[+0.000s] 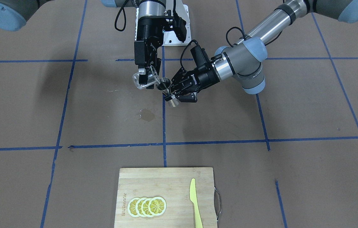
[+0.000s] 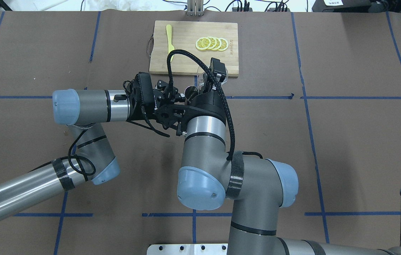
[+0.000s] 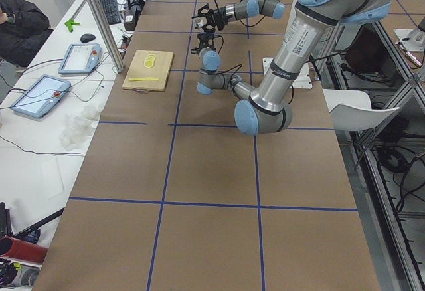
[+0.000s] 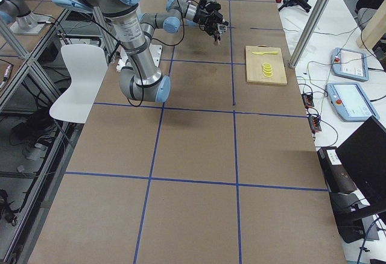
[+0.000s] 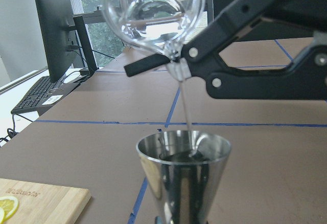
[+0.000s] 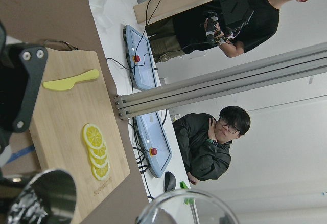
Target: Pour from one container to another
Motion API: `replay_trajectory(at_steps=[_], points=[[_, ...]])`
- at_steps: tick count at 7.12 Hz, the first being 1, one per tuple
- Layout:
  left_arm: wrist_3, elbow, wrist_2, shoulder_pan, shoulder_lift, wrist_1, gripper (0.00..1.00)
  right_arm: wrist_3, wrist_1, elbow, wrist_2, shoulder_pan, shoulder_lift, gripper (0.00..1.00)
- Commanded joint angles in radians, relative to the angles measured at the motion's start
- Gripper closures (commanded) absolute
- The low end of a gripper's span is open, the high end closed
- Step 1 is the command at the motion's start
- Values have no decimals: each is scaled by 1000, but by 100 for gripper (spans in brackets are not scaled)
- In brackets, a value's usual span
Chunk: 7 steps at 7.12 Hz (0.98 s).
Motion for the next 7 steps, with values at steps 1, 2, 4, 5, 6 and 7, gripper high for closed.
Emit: replay_trajectory(at_steps=[1, 2, 4, 5, 6, 7], points=[[2, 0, 0, 1, 0, 0, 100, -35, 0, 0, -8, 0, 1, 100], [3, 0, 0, 1, 0, 0, 100, -37, 0, -2, -8, 0, 1, 100], [5, 0, 0, 1, 0, 1, 100, -37, 0, -5, -8, -2, 3, 100], [5, 0, 0, 1, 0, 1, 100, -37, 0, -9, -8, -3, 7, 100], [5, 0, 0, 1, 0, 0, 100, -37, 0, -15, -10, -3, 14, 100], [5, 0, 0, 1, 0, 0, 100, -39, 0, -18, -10, -5, 14, 100]])
